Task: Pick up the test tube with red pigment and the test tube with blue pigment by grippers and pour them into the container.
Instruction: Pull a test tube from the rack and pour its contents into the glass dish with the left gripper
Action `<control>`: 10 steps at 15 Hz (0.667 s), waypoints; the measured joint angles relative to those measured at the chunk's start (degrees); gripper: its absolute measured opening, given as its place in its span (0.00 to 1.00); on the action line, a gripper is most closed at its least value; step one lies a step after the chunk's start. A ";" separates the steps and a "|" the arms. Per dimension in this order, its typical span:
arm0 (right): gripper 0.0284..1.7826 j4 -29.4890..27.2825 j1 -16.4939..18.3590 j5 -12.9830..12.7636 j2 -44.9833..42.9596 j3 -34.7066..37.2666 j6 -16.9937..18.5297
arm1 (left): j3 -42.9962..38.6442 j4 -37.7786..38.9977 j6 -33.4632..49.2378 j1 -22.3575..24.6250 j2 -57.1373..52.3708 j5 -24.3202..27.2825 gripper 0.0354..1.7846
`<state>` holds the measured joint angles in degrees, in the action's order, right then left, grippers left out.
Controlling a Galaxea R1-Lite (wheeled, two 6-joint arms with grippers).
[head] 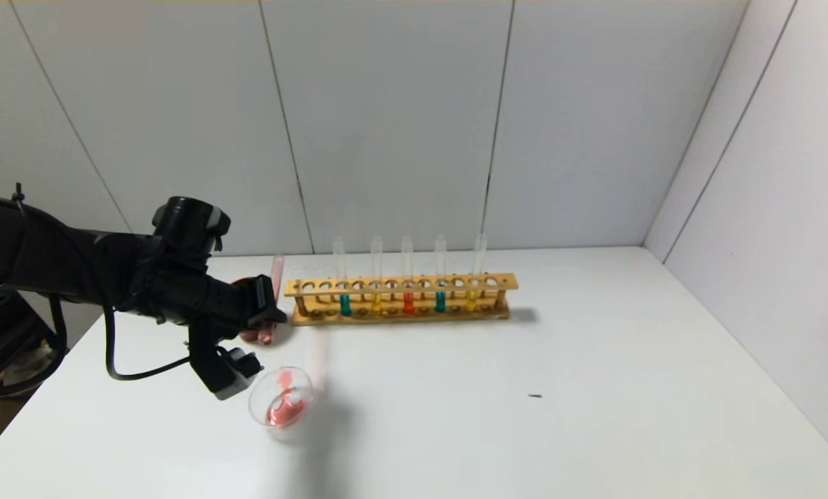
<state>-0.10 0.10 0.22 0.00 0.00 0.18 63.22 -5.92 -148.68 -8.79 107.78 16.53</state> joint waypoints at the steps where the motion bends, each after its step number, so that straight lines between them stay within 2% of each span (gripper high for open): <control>1: 0.98 0.00 0.00 0.02 0.00 0.00 0.00 | -0.51 -0.02 0.06 0.00 -0.48 0.00 0.16; 10: 0.98 0.00 0.00 0.02 0.00 0.00 0.00 | -3.30 0.04 -1.99 -0.80 -3.71 -0.96 0.16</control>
<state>-0.10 0.10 0.24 0.00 0.00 0.18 59.92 -5.89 -150.66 -9.59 104.07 15.57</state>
